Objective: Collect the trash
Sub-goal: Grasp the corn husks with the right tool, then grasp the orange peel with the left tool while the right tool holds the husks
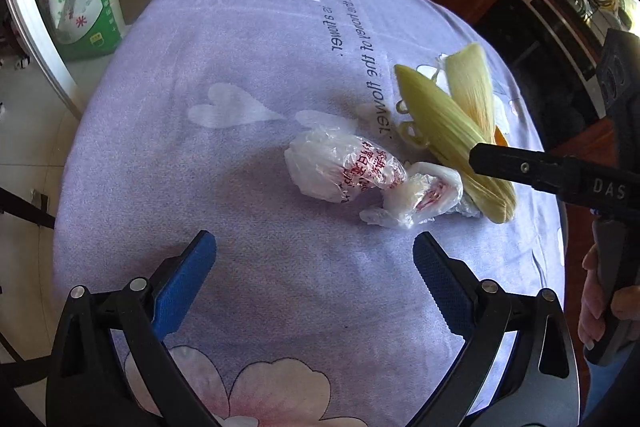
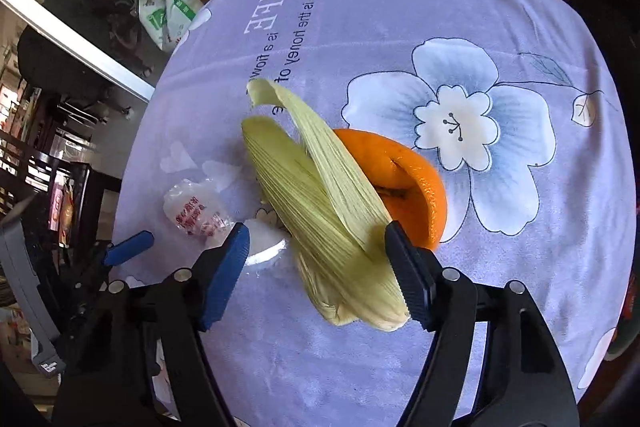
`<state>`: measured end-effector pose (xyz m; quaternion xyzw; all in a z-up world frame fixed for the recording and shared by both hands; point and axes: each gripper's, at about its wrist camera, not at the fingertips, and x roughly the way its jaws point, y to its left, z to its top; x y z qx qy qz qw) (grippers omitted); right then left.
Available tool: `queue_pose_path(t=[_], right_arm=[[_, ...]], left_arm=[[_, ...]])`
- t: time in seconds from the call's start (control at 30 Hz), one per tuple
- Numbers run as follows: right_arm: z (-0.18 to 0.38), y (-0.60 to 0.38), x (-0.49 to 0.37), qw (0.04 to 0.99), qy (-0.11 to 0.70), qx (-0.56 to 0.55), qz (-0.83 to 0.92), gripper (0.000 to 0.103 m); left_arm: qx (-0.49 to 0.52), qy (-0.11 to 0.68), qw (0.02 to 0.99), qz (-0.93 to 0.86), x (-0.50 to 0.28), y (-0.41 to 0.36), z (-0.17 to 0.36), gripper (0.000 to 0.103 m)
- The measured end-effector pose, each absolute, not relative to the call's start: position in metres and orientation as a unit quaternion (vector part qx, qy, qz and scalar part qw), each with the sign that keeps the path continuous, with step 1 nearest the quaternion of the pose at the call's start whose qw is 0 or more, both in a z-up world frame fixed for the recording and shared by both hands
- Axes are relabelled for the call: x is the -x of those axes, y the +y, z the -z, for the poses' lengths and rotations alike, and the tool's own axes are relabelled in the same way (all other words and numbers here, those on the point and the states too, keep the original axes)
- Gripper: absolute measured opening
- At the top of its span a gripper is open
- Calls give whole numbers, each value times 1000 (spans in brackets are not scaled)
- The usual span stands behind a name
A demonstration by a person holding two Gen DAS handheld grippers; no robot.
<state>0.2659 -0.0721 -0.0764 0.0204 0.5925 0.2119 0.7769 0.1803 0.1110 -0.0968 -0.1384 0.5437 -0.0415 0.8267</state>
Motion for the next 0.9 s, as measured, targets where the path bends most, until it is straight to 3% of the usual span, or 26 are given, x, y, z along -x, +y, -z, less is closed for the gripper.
queue_pose_path(t=[0.5,0.53,0.6,0.73,0.9], right_arm=[[95,-57,-264,795,569,78,-195,69],[95,-56,-263,796,566,87,-195,65],[95,-58,-260,803,557,113,-178,42],[87,-78,-260,804,561,75,-185,21],[66,-128,-262,806,559,-35,-191,19]], left_arm=[[136,553,821,36,-186,105,99,99],[134,553,822,35,-186,104,99,99],[132,555,821,31,-185,102,100,99],[125,558,820,25,-183,98,101,99],[123,562,817,23,-183,93,100,99]])
